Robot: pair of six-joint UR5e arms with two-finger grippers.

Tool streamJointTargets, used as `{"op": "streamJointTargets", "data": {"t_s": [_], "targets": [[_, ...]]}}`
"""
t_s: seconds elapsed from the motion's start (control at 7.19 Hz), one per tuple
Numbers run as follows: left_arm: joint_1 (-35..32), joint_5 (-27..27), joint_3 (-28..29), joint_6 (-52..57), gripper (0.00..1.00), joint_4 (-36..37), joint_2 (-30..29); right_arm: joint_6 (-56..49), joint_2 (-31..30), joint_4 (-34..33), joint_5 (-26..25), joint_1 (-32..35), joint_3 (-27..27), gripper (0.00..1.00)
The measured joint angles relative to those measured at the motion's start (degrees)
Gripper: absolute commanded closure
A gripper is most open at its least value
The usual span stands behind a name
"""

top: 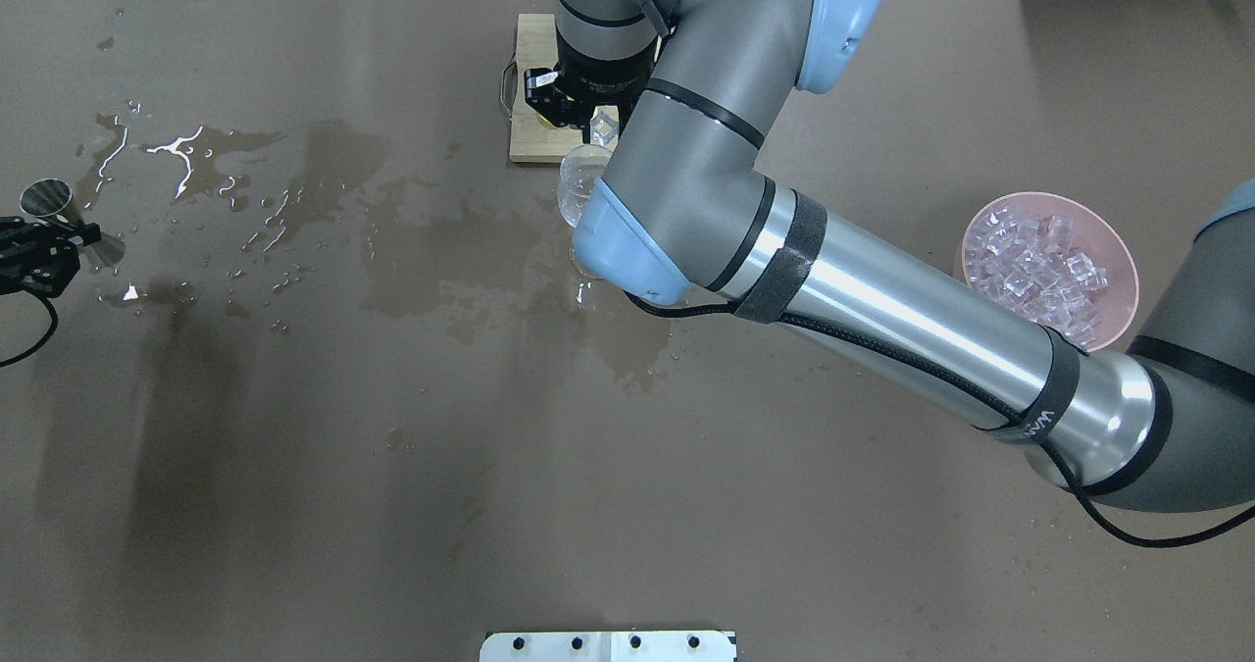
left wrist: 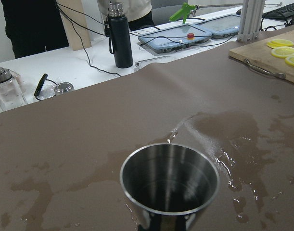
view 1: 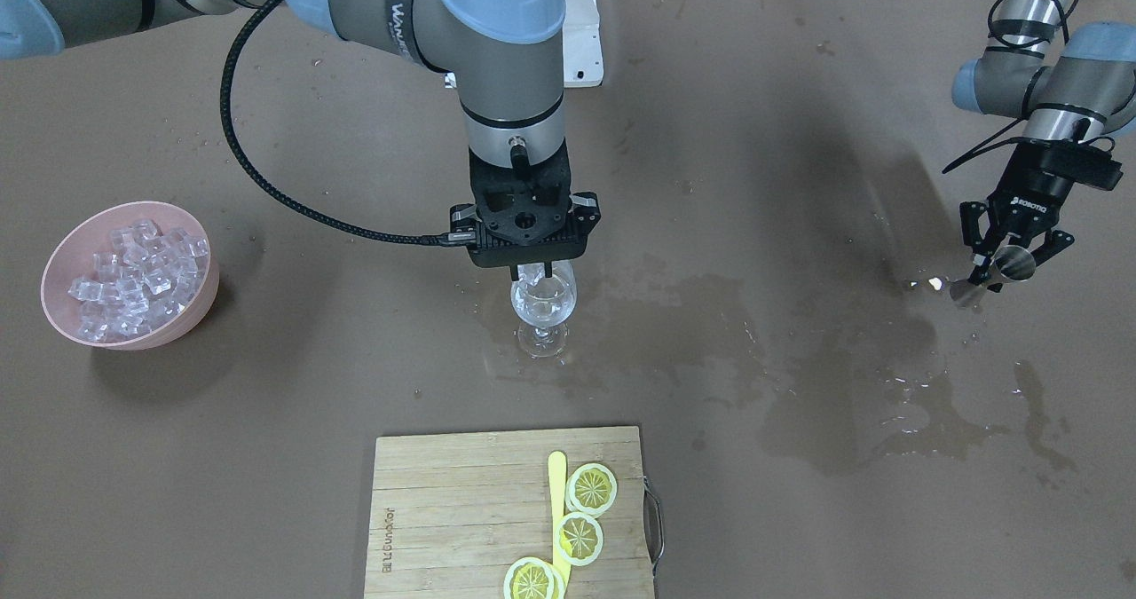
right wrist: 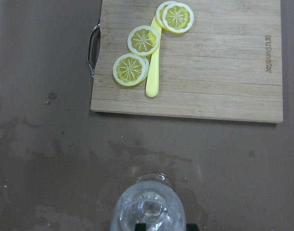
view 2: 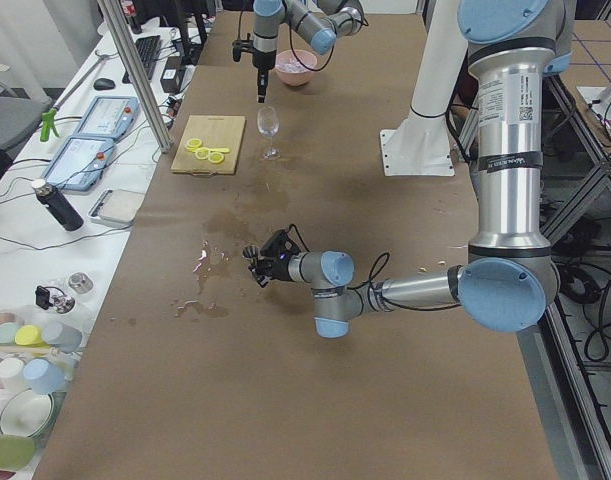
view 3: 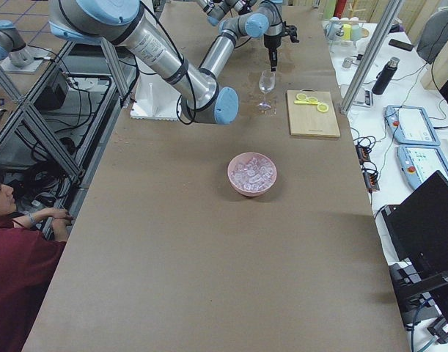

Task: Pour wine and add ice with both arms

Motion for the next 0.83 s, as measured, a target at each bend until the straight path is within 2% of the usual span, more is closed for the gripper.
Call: {"op": "streamJointTargets", "data": {"t_s": [0.56,0.7,0.83], "targets": [[0.4,0.1,3.2,-2.7,1.0,-0.5,-0.7,-0.1,0.0,0.0,-1.6,-1.5,-0.2,0.76],[0.4,0.1,3.5,-2.7,1.0,-0.5,-0.8,-0.1,0.0,0.0,-2.0,-1.8,-0.2,0.61],[0.5,0.0,3.9,-2.4,1.0,-0.5,-0.8,-0.1,0.0,0.0,-2.2,-2.0,-0.3,0.29]]}}
